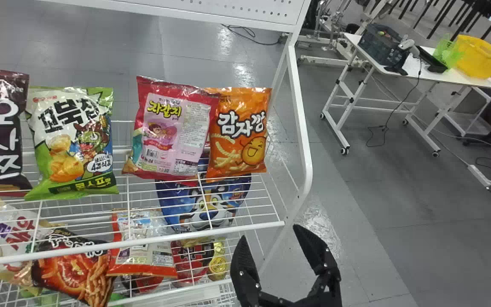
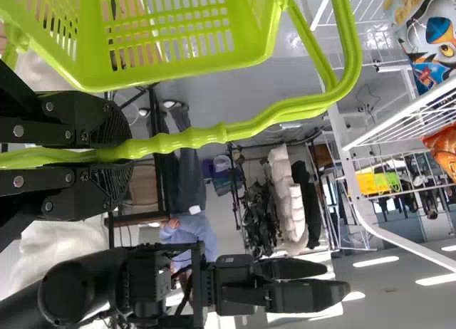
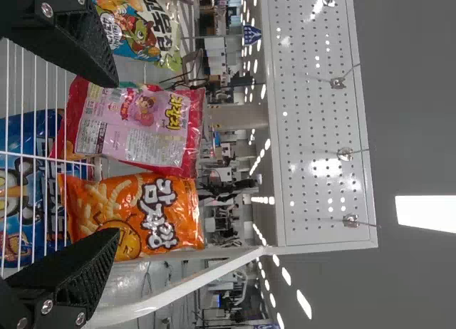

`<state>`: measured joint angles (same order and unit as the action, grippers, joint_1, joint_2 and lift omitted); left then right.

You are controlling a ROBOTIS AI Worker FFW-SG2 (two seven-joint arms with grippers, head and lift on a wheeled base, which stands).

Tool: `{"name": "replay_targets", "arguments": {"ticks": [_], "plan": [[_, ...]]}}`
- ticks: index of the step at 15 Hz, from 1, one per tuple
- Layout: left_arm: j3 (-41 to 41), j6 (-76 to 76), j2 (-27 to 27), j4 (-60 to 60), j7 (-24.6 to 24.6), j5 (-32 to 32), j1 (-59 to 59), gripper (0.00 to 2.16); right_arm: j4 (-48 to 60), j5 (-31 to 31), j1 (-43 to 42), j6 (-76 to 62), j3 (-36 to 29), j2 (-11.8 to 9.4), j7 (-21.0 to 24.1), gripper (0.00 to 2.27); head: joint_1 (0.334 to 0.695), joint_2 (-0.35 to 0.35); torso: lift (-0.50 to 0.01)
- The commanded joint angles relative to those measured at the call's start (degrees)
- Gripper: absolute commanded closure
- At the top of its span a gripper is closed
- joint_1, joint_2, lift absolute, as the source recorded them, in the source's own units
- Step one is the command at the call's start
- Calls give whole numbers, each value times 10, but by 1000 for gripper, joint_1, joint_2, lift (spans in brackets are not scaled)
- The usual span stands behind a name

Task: Hold basket handle with left hand then pick Jagalchi snack with right hand and place into basket

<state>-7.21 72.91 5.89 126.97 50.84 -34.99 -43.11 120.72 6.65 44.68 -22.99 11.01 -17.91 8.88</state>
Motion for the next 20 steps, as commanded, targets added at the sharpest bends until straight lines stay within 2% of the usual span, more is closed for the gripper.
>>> {"name": "replay_targets", "arguments": {"ticks": [1, 2, 5, 8, 9, 12, 17, 20], "plan": [[2, 0, 1, 2, -3, 2, 0, 1038, -29, -3, -55, 41, 14, 15, 0, 73, 695, -350, -10], [7, 2, 3, 2, -7, 4, 5, 1038, -37, -12, -81, 64, 21, 24, 0, 73, 695, -350, -10], [13, 2, 4, -3, -9, 8, 9, 1035, -55, -24, -161, 147, 37, 40, 3, 76, 695, -287, -10], [19, 0, 3, -14, -7, 12, 11, 1038, -96, -31, -253, 249, 52, 75, 3, 76, 695, -243, -10], [26, 0, 1, -15, -8, 18, 12, 1038, -119, -36, -285, 261, 59, 86, 3, 76, 695, -212, -10], [37, -4, 0, -20, -9, 24, 18, 1038, -175, -40, -361, 303, 67, 108, 3, 76, 695, -180, -10], [38, -14, 0, -42, -7, 23, 27, 1038, -285, -54, -469, 310, 73, 157, 3, 83, 695, -129, -10], [41, -26, 1, -51, -2, 23, 28, 1038, -339, -66, -516, 312, 81, 174, 11, 83, 695, -103, -10]]}}
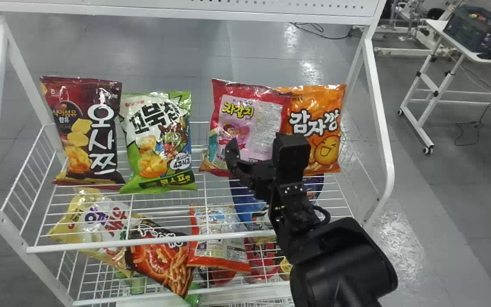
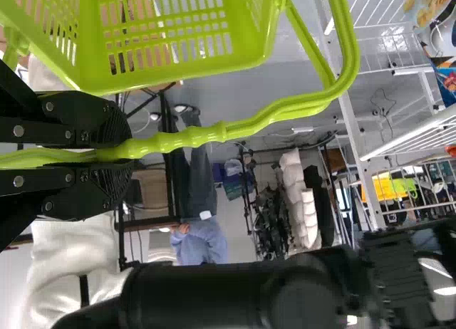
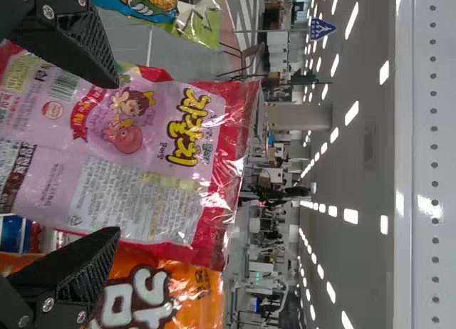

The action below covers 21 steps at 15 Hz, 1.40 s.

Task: Hold basket handle with left hand then pick Jagalchi snack with right hand and place into basket

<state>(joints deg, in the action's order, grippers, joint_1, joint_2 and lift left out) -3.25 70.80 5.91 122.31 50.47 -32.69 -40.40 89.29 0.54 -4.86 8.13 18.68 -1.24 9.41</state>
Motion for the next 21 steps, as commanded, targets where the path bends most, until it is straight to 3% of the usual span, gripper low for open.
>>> {"name": "replay_targets", "arguments": {"ticks": [1, 3, 8, 10, 12, 18, 20, 21], "plan": [[-1, -9, 1, -6, 10, -4, 1, 1038, -40, -9, -31, 1, 8, 11, 21, 83, 695, -95, -10], [-5, -11, 2, -6, 12, -11, 1, 1038, -64, -12, -46, 1, 13, 12, 40, 83, 695, -89, -10], [-5, -14, 0, -22, 17, -11, 11, 1038, -128, -5, -96, -4, 13, 13, 33, 83, 695, -86, -10], [-5, -25, 0, -28, 18, -13, 12, 1038, -148, 2, -117, 10, 10, 13, 24, 87, 695, -85, -10], [-5, -32, -1, -33, 19, -17, 14, 1038, -170, 33, -139, 43, 7, 13, -16, 107, 695, -83, -10], [-7, -33, 1, -47, 22, -22, 25, 1038, -197, 40, -163, 73, 0, 13, -48, 157, 695, -69, -10], [-6, -32, 1, -54, 22, -23, 31, 1038, -204, 51, -177, 92, -2, 13, -79, 498, 695, -63, -10], [-5, -32, 1, -60, 22, -24, 36, 1038, -206, 54, -183, 94, -2, 13, -99, 977, 695, -61, -10]]}}
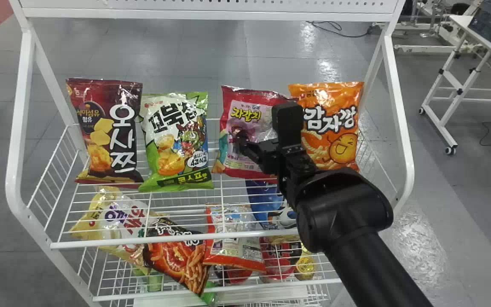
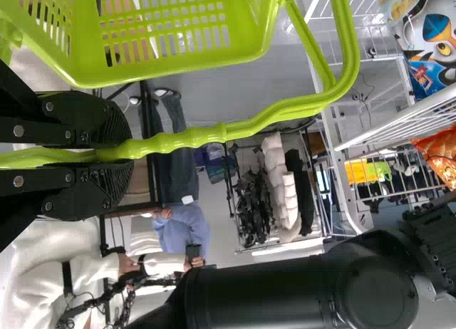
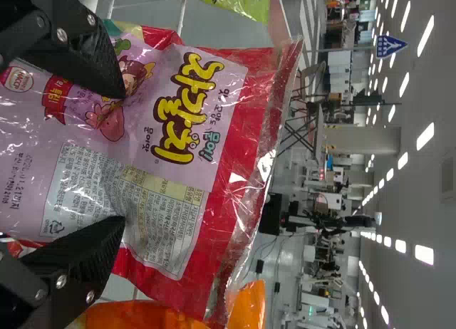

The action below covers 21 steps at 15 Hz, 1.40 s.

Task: Hold basket handle with left hand then pick Jagalchi snack with right hand and place into basket

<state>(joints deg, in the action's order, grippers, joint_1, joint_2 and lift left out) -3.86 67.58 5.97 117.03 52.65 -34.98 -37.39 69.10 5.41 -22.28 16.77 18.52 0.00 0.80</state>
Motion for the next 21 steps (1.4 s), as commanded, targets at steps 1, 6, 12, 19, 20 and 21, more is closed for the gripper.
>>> {"name": "replay_targets", "arguments": {"ticks": [1, 6, 12, 19, 20, 21], "plan": [[2, 1, 0, -14, -1, -2, 10, 1038, -4, 7, -8, 13, -7, 1, -22, 1571, 695, -52, -10], [0, 1, 0, -26, -6, -9, 24, 1038, 84, 5, 49, 11, -6, 1, -7, 2240, 695, -49, -10], [7, 6, -3, -25, -14, -7, 32, 1038, 227, 9, 119, 78, 9, -37, 32, 2243, 695, -43, -10], [11, 11, -3, 2, -21, -2, 18, 1038, 459, 67, 229, 226, -14, -115, 62, 2243, 695, -120, -10], [11, 13, -3, 7, -22, 0, 16, 1038, 511, 86, 254, 254, -29, -134, 62, 2243, 695, -127, -10], [11, 13, -3, 12, -23, 0, 14, 1038, 561, 104, 279, 277, -48, -149, 62, 2243, 695, -144, -10]]}}
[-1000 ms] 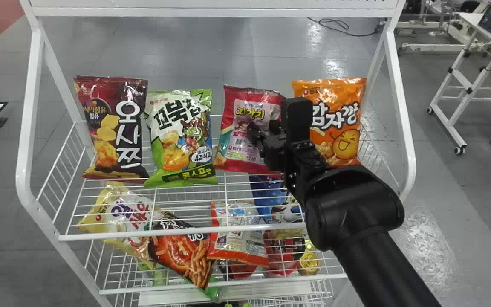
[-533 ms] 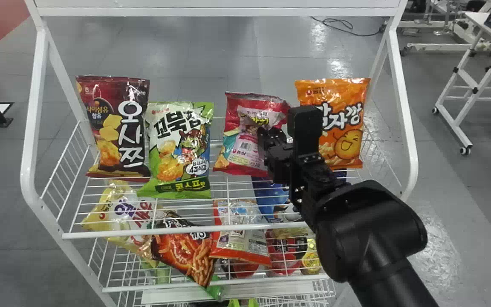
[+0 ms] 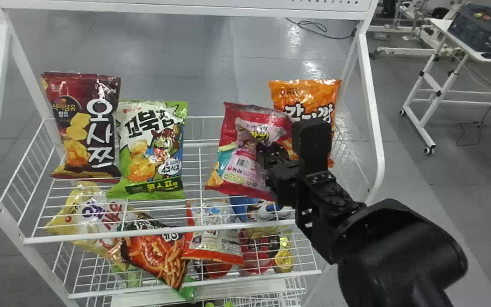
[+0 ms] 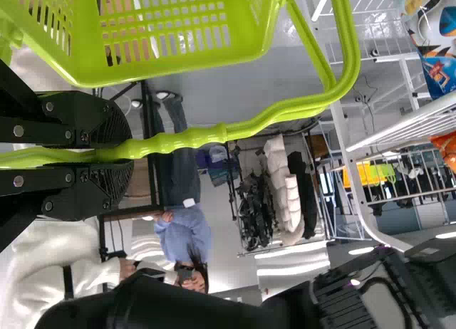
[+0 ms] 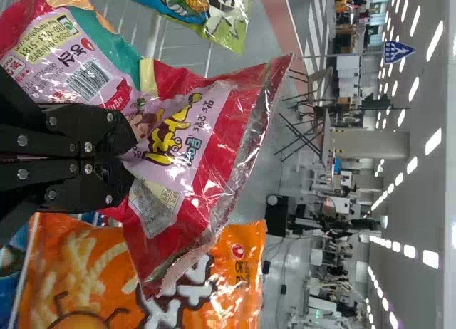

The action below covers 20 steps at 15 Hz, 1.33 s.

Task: Hold basket handle with left hand then pick Jagalchi snack with right hand and place into basket

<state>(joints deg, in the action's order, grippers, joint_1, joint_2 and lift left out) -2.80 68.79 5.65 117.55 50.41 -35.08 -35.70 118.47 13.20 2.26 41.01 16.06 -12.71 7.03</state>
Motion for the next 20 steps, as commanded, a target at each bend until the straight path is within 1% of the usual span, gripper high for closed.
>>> {"name": "replay_targets", "arguments": {"ticks": [1, 3, 4, 6, 7, 8, 10, 12, 16, 19, 20], "plan": [[2, 1, 0, 9, -1, 4, -3, 1038, 115, 40, 58, 59, -42, -35, 0, 2243, 695, -159, -10], [9, 1, 0, 12, -4, 8, -3, 1038, 200, 45, 102, 113, -70, -57, 6, 2243, 695, -193, -10], [10, 3, 0, 14, -5, 8, -3, 1038, 236, 52, 121, 147, -81, -64, 6, 2243, 695, -210, -10], [13, 3, 1, 19, -6, 9, -3, 1038, 293, 71, 160, 198, -110, -71, 6, 2243, 695, -267, -10], [14, 4, 1, 21, -6, 10, -3, 1038, 316, 75, 177, 235, -116, -72, 6, 2243, 695, -267, -10], [15, 4, 1, 22, -6, 10, -5, 1038, 334, 77, 190, 270, -117, -72, 10, 2243, 695, -298, -10], [17, 4, 1, 27, -6, 11, -8, 1038, 366, 86, 213, 358, -117, -72, 32, 2243, 695, -325, -10], [16, 4, 1, 27, -6, 11, -13, 1038, 374, 85, 238, 403, -118, -70, 39, 2243, 695, -350, -10], [20, 3, 0, 29, -4, 11, -16, 1038, 360, 86, 281, 437, -115, -60, 37, 2243, 695, -350, -10], [28, 1, 0, 32, -6, 12, -17, 1038, 338, 89, 291, 458, -107, -45, 37, 2243, 695, -350, -10], [29, 1, 0, 34, -7, 13, -17, 1038, 323, 107, 292, 460, -106, -43, 37, 2243, 695, -350, -10]]}}
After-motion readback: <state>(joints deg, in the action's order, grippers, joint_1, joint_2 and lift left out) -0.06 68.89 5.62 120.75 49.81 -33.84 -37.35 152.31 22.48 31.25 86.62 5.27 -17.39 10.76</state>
